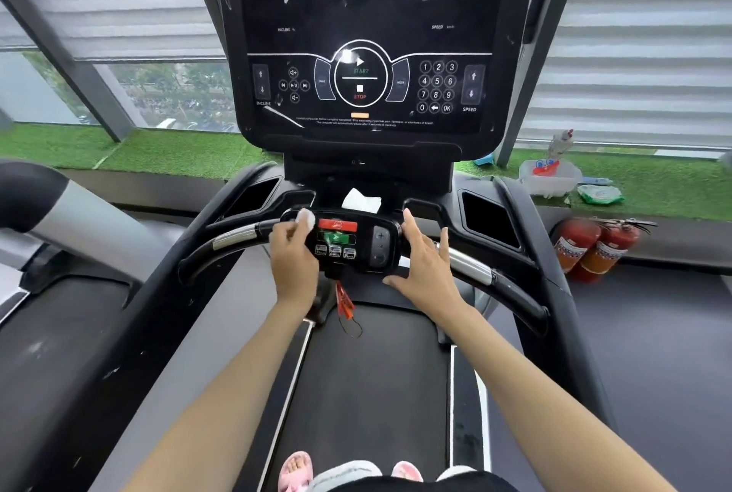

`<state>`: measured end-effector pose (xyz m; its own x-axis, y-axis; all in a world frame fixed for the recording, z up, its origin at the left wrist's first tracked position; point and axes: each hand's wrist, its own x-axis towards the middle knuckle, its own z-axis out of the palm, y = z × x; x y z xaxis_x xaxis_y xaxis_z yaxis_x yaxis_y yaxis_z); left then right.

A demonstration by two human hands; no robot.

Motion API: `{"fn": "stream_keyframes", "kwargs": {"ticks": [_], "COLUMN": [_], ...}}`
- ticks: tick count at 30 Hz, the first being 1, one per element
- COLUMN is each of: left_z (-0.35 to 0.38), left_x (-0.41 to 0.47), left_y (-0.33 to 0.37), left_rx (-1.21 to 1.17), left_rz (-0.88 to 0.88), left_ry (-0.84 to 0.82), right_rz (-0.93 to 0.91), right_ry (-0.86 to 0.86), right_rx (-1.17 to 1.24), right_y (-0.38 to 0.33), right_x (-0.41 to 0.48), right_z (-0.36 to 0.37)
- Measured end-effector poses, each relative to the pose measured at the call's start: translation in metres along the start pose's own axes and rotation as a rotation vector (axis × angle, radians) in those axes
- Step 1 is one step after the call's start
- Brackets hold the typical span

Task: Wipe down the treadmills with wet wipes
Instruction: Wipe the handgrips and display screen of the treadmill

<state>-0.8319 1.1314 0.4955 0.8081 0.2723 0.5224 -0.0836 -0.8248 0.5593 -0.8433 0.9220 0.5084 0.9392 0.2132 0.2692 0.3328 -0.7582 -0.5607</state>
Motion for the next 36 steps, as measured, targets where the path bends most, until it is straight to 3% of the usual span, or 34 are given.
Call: {"fn": "stream_keyframes", "kwargs": {"ticks": [1,3,10,15,21,26,32,36], "left_z": [0.002,0.009,0.037,0.027,0.004,-0.024,-0.055,-0.091], "left_x": [0.003,0.003,-0.047,-0.049,-0.028,-0.017,0.025,0.052], "left_y": [0.003,0.024,0.073,0.04,0.01,-0.02,-0.056,-0.052], "left_rx": [-0.017,-0.019,-0.077,-0.059,0.037,0.134,0.093,-0.14], "left_rz": [-0.158,-0.242,0.349,0.708,0.8,0.574,-0.095,-0.55], "left_ry": [0.05,0.068,-0.253,-0.278,-0.364,-0.271,-0.159,0.065], "right_rz": [0.003,0.021,0.045,0.058,0.088,0.138,0.07,0.002], "right_ry": [-0.003,-0.007,-0.047,-0.051,-0.1,-0.083,-0.089,-0.095], "right_rx": [0.015,0.046,0.109,0.128,0.122,0.046,-0.08,-0.046], "right_y": [0.0,0.001,0.007,0.006,-0.001,-0.008,-0.027,-0.046], "right_x": [0.001,0.001,0.001,-0.002,-0.001,0.005,0.013,0.026], "right_z": [0.001,0.002,-0.001,0.0,-0.008,-0.011,-0.007,-0.007]}}
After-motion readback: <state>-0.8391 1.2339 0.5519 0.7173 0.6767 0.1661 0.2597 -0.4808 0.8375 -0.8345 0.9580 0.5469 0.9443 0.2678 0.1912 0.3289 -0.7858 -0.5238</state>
